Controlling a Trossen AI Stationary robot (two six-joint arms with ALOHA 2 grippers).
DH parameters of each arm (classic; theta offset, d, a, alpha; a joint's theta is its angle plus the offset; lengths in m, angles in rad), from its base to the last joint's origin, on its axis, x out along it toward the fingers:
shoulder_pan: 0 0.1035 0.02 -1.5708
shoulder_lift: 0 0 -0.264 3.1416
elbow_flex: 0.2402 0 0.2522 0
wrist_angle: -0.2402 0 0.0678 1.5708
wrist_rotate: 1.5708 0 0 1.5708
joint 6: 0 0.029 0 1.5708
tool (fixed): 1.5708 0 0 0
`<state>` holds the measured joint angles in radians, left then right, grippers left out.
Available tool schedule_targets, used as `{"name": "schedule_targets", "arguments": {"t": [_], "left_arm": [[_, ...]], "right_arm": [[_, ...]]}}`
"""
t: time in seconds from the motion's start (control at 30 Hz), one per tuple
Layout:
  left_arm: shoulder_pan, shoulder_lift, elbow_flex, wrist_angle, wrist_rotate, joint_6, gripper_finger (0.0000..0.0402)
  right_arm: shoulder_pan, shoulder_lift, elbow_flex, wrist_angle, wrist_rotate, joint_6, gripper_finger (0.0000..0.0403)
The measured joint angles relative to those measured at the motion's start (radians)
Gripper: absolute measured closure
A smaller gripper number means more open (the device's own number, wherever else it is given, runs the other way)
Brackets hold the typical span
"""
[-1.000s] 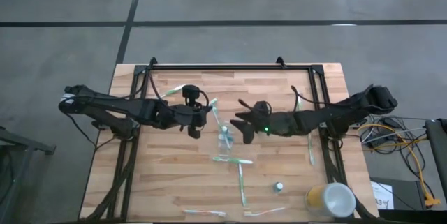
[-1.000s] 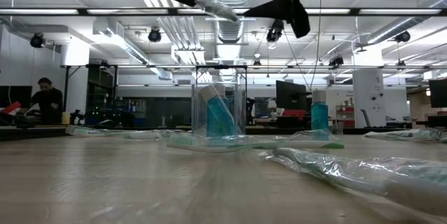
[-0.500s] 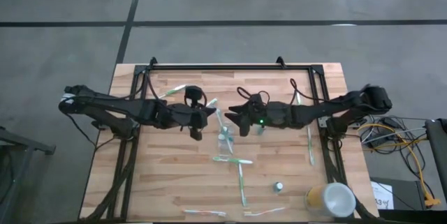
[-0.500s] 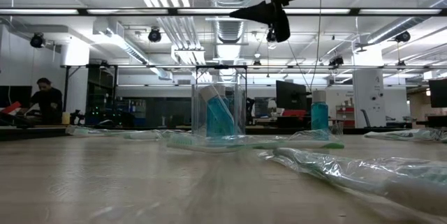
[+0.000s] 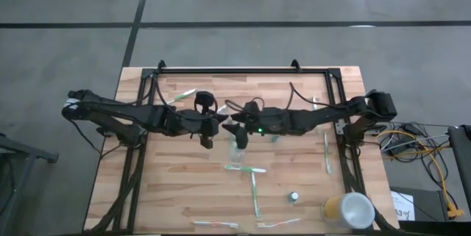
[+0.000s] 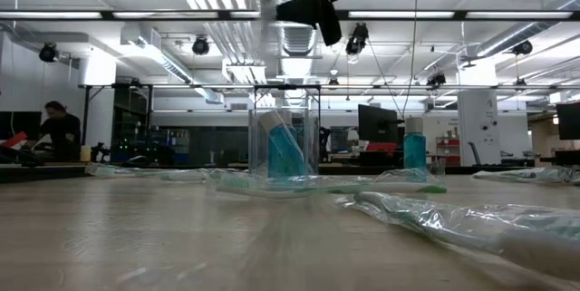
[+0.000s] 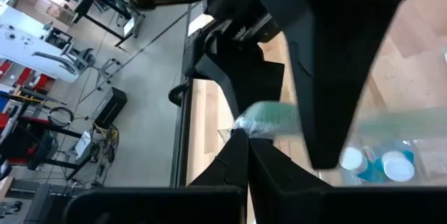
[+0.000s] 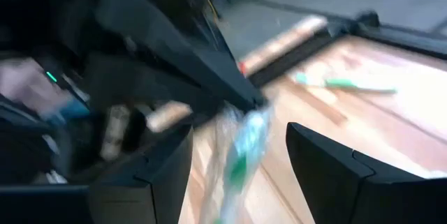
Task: Pick & Place toothbrushing station
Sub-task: Put the white green toothbrush into the back side of the transparent organizer
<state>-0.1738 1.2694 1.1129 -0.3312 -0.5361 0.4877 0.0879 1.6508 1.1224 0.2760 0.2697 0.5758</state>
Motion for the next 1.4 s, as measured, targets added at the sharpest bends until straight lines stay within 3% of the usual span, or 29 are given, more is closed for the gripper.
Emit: {"name": "schedule_targets", "arguments": {"t": [0.1, 0.23, 0.83, 1.03, 1.4], "left_arm": [[0.0, 0.0, -0.009, -0.002, 0.0, -0.002, 0.0401], [0.0, 0.0, -0.02, 0.0, -0.003, -0.004, 0.0401], [0.0, 0.0, -0.02, 0.004, -0.005, 0.006, 0.0401], [0.0, 0.0, -0.02, 0.004, -0.006, -0.006, 0.0395], [0.001, 0.0, -0.02, -0.008, -0.043, -0.105, 0.0349]], "right_arm": [[0.0, 0.021, 0.065, -0.123, -0.011, -0.002, 0.0179], [0.001, 0.033, 0.117, -0.16, -0.01, -0.014, 0.0201], [0.0, 0.007, 0.116, -0.226, -0.009, -0.006, 0.0344], [0.0, 0.007, 0.116, -0.225, -0.009, -0.009, 0.0351], [0.0, 0.007, 0.116, -0.221, -0.009, -0.032, 0.0341]]}}
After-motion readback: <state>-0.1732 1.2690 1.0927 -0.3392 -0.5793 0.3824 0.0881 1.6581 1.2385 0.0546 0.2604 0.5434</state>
